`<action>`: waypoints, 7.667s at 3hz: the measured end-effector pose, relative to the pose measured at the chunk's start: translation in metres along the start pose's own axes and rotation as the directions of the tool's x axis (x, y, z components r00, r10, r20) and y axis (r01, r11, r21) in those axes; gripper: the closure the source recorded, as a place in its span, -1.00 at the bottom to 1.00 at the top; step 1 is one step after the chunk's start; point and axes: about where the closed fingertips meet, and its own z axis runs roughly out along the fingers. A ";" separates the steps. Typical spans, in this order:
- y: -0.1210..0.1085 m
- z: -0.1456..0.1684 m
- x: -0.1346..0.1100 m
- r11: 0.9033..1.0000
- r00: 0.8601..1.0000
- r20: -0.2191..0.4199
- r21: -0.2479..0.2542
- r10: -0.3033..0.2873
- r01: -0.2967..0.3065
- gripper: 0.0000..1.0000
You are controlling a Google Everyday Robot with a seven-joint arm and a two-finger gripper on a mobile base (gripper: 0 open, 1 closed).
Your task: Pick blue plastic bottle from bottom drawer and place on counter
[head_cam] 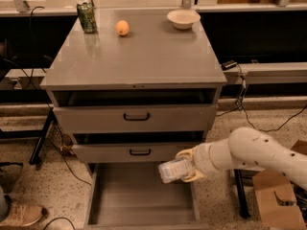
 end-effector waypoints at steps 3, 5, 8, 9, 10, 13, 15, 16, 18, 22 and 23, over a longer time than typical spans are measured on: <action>-0.058 -0.095 -0.035 0.997 0.996 -0.066 0.034 -0.065 0.067 1.00; -0.102 -0.145 -0.059 0.989 0.985 -0.107 0.032 -0.138 0.143 1.00; -0.227 -0.220 -0.088 0.988 0.979 -0.136 -0.007 -0.152 0.153 1.00; -0.260 -0.207 -0.077 0.993 0.986 -0.119 -0.020 -0.118 0.117 1.00; -0.286 -0.192 -0.061 0.997 0.992 -0.102 -0.013 -0.072 0.071 1.00; -0.338 -0.144 -0.023 0.993 0.991 -0.072 0.012 0.115 -0.114 1.00; -0.349 -0.115 -0.029 0.993 0.996 -0.027 -0.077 0.089 -0.091 0.15; -0.353 -0.108 -0.030 0.992 0.997 -0.015 -0.097 0.074 -0.075 -0.32; -0.358 -0.104 -0.029 0.992 0.997 -0.005 -0.104 0.071 -0.071 -1.00; -0.342 -0.230 -0.033 0.989 0.999 -0.040 0.143 0.035 -0.029 -1.00; -0.324 -0.227 -0.028 0.990 0.998 -0.047 0.131 0.052 -0.045 -1.00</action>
Offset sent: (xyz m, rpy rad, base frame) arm 0.0142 -0.0236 0.1778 -0.0526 -0.1331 -0.0025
